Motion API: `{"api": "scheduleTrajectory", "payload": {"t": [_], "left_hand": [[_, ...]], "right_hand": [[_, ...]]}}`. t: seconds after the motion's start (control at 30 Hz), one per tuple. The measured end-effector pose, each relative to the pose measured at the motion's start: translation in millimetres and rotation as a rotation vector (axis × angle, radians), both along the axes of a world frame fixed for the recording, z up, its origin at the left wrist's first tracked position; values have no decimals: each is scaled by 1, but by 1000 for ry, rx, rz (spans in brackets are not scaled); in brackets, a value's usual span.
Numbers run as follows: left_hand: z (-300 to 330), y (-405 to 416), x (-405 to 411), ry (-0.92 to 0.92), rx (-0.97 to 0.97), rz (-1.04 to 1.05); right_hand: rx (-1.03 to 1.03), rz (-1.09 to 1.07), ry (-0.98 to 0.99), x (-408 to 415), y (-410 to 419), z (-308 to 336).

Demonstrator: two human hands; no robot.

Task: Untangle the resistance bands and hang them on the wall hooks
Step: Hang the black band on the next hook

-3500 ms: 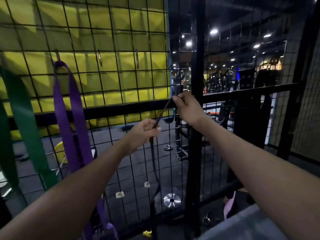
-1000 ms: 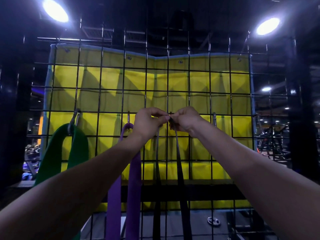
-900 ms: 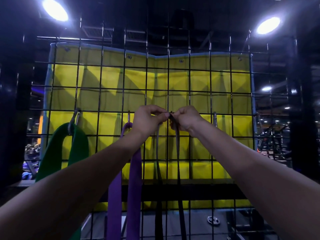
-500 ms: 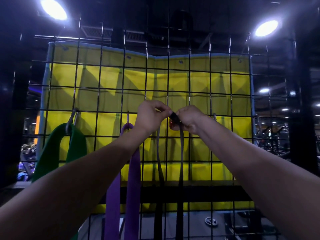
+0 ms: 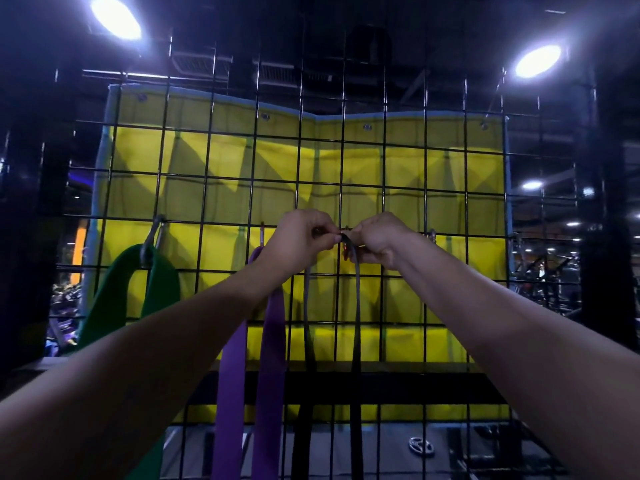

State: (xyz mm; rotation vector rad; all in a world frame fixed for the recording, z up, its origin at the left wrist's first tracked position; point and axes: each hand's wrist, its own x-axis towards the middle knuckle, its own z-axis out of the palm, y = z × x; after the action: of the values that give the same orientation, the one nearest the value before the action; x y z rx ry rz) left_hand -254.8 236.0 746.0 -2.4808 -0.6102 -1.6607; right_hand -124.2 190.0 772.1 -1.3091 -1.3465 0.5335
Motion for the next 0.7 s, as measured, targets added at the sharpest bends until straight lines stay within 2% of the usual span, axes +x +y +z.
{"api": "scheduleTrajectory", "payload": {"t": [0.47, 0.57, 0.7], "left_hand": [[14, -3, 0, 123, -111, 78], [12, -2, 2, 186, -81, 116], [6, 1, 2, 157, -55, 93]], "right_hand": [[35, -33, -17, -1, -4, 1], [62, -85, -43, 1, -1, 1], [58, -77, -59, 4, 3, 0]]}}
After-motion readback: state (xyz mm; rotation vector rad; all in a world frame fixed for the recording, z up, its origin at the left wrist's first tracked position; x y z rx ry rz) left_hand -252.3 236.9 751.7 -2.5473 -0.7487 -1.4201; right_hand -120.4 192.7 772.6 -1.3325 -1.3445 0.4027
